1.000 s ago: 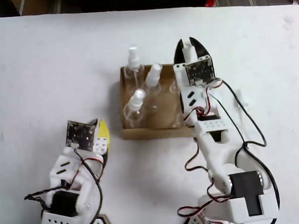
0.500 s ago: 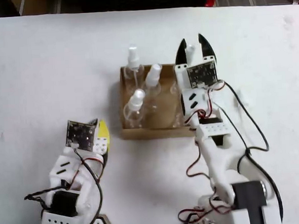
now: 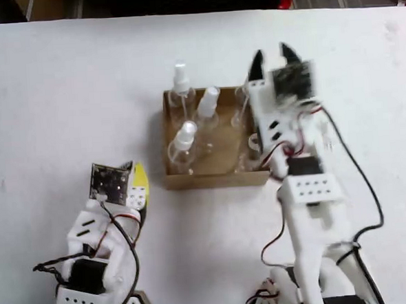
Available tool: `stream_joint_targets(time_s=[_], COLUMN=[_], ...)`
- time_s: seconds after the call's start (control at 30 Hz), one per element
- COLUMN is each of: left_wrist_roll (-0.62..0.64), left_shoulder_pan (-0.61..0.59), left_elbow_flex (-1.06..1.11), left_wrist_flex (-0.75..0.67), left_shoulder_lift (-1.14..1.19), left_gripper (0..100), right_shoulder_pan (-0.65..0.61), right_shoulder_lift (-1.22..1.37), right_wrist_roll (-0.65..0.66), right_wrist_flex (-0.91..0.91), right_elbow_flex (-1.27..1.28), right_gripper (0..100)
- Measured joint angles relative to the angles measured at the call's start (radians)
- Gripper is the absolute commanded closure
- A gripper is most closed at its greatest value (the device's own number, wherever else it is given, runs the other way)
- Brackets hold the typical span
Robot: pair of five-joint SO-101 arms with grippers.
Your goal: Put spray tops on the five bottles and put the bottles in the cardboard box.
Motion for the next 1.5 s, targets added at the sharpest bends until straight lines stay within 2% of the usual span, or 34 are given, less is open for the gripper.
stream_joint_targets(time_s=[0.13, 0.27, 0.33, 0.5, 0.67, 0.8, 1.07, 1.37, 1.5], left_wrist_roll=[0.000, 0.000, 0.000, 0.000, 0.000, 0.000, 0.000, 0.000, 0.000], left_shoulder_pan=[0.000, 0.000, 0.000, 0.000, 0.000, 0.000, 0.000, 0.000, 0.000], left_elbow_flex=[0.000, 0.000, 0.000, 0.000, 0.000, 0.000, 0.000, 0.000, 0.000], left_wrist_flex=[0.000, 0.000, 0.000, 0.000, 0.002, 0.002, 0.002, 0.002, 0.002], left_shoulder_lift=[0.000, 0.000, 0.000, 0.000, 0.000, 0.000, 0.000, 0.000, 0.000], left_gripper=[96, 96, 96, 96, 96, 96, 96, 96, 96], right_shoulder_pan=[0.129, 0.261, 0.311, 0.367, 0.390, 0.390, 0.416, 0.413, 0.413], right_shoulder_lift=[0.003, 0.057, 0.100, 0.247, 0.397, 0.520, 0.779, 1.065, 1.186], right_wrist_roll=[-0.144, -0.161, -0.110, 0.146, 0.293, 0.350, 0.359, 0.359, 0.359], right_wrist_flex=[0.339, 0.664, 0.798, 1.039, 1.117, 1.117, 1.083, 1.246, 1.264], right_elbow_flex=[-0.210, -0.428, -0.506, -0.575, -0.580, -0.585, -0.781, -1.128, -1.252], right_gripper=[87.5, 87.5, 87.5, 87.5, 87.5, 87.5, 87.5, 87.5, 87.5])
